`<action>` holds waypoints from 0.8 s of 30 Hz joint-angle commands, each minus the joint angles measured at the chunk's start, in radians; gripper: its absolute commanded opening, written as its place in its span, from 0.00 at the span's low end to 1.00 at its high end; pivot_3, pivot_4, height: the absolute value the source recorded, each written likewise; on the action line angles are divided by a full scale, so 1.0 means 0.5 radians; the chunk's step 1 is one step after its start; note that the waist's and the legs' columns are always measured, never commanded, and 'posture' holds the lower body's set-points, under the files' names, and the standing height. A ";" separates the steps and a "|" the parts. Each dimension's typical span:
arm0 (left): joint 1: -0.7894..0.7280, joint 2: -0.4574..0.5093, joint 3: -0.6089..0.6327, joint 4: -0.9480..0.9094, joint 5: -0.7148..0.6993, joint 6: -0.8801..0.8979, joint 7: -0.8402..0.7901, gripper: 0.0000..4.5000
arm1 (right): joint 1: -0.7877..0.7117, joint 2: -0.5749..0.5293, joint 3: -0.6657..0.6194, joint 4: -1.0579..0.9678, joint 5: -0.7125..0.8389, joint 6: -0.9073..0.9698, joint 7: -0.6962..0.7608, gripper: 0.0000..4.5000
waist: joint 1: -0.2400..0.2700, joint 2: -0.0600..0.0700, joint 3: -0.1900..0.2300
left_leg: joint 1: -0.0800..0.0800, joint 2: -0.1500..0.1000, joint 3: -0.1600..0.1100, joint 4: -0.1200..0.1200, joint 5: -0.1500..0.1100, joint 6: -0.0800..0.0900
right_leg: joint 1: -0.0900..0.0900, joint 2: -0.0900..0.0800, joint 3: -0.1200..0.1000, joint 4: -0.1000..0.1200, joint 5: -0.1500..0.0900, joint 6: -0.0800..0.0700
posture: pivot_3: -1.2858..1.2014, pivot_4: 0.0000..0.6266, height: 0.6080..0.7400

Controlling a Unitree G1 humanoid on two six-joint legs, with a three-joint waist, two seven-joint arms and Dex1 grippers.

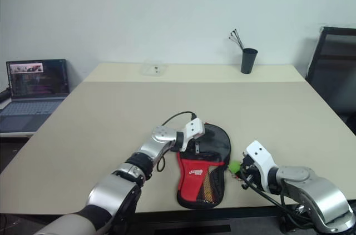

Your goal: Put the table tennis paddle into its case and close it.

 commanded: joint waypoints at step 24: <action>0.062 -0.014 -0.127 0.098 0.143 0.039 0.010 1.00 | 0.220 -0.121 0.026 -0.420 0.575 0.068 0.150 0.00 | 0.011 -0.005 -0.013 | 0.006 0.001 -0.005 0.002 -0.010 0.008 | 0.016 0.000 -0.006 -0.017 -0.001 0.003 | 0.52 0.24 1.00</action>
